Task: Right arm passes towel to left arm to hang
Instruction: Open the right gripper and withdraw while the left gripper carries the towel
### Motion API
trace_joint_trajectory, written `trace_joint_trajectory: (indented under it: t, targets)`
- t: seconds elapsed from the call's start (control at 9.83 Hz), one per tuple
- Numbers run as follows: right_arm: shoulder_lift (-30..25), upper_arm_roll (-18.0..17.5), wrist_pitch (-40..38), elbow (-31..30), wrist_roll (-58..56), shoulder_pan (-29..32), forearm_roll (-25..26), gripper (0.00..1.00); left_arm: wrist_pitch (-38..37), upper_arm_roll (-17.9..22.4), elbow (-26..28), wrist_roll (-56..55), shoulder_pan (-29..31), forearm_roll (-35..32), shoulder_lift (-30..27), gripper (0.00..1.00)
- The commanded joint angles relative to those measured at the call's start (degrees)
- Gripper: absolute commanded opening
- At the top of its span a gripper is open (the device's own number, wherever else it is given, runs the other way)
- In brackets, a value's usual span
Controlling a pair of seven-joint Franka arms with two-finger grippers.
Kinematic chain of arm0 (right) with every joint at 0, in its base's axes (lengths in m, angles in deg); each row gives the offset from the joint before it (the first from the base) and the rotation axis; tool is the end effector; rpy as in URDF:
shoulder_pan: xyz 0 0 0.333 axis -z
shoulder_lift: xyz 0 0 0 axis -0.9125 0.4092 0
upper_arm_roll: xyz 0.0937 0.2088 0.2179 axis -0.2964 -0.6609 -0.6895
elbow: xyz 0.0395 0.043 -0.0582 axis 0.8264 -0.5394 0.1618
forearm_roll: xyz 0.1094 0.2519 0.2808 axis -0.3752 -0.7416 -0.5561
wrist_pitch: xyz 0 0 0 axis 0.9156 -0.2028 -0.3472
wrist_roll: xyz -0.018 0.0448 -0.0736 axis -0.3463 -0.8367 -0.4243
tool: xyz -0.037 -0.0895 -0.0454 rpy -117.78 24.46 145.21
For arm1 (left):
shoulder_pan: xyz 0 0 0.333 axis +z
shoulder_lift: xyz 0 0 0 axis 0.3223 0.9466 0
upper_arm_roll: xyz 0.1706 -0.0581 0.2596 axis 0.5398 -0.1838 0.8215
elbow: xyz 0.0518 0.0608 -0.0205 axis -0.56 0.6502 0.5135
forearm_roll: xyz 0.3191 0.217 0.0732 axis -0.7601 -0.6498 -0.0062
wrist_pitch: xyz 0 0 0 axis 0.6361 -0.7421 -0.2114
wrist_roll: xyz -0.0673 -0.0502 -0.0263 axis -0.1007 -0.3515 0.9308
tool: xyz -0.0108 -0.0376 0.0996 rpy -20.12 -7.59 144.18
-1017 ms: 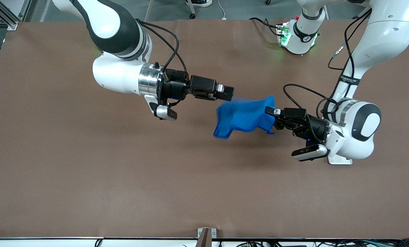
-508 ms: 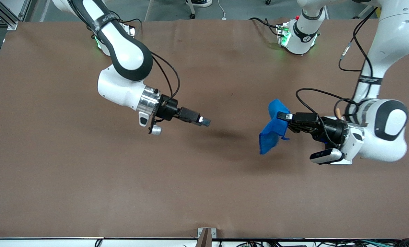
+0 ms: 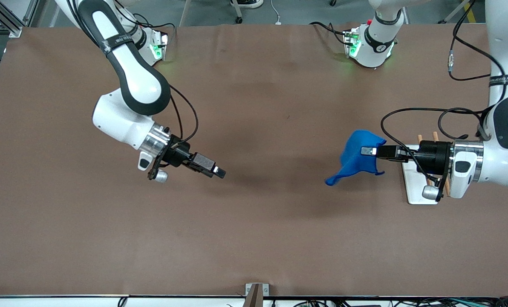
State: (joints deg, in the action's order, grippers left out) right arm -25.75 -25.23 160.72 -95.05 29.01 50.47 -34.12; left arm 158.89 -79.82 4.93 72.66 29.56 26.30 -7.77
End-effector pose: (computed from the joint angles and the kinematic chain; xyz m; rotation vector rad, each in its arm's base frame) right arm 0.6042 0.2762 0.3731 -2.2003 0.3867 -0.2741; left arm 0.6608 -0.0992 0.4807 2.2182 0.0624 -0.4170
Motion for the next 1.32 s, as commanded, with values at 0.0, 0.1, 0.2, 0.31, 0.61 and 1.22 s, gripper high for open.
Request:
trace_joint_trajectory:
  t: [0.0,0.1,0.2,0.31,0.61,1.22]
  targets:
    - [-4.04,2.56,-1.83,-5.30,-0.11,1.91,9.53,1.00,1.16,0.84,1.47,-1.46,0.06,-12.14,-1.24,0.00]
    - [-5.01,2.83,-2.01,-7.24,-0.28,4.01,14.61,1.00,1.16,0.92,1.47,-2.77,0.06,-16.99,-1.24,0.00]
    - [-5.80,3.62,-3.32,-8.21,-0.20,6.12,19.89,1.00,1.50,0.93,1.65,-6.52,0.15,-22.00,-1.24,0.00]
    - [-6.77,5.36,-7.60,-8.14,-0.02,7.54,23.42,1.00,1.68,0.93,2.17,-12.04,0.58,-24.74,-1.33,0.00]
    - [-9.40,13.62,-15.69,-7.44,0.42,10.27,38.96,1.00,3.43,1.10,4.36,-17.19,3.47,-32.65,-1.24,0.00]
    - [-14.42,18.30,-42.72,7.73,17.36,13.26,70.64,1.00,3.45,1.01,8.24,-18.08,10.94,-36.37,-1.86,0.00]
